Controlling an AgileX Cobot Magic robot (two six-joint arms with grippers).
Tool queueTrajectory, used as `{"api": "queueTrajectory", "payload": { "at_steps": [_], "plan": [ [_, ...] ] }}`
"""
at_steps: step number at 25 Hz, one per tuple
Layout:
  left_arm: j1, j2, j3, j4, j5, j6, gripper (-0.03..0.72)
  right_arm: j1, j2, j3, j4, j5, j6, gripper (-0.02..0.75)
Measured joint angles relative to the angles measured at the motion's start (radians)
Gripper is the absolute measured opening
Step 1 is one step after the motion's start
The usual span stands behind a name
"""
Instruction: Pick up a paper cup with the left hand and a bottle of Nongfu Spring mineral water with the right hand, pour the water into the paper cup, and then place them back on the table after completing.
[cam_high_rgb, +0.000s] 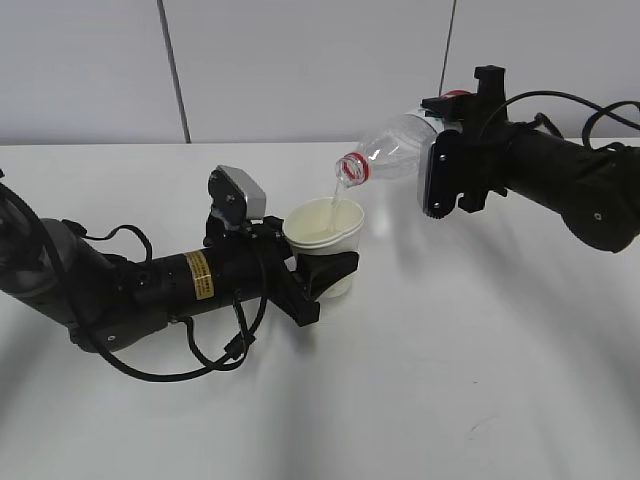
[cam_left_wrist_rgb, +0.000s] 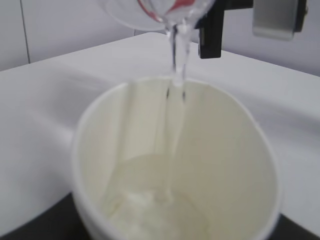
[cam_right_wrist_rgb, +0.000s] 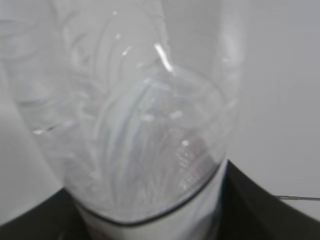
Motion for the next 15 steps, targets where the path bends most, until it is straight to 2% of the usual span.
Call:
{"api": "queueTrajectory", "payload": {
  "at_steps": [15],
  "plan": [
    [0.0, 0.0, 0.0, 0.0, 0.006, 0.0, 0.391, 0.0, 0.0, 0.0, 0.011, 0.004, 0.0, 0.395]
  ]
}}
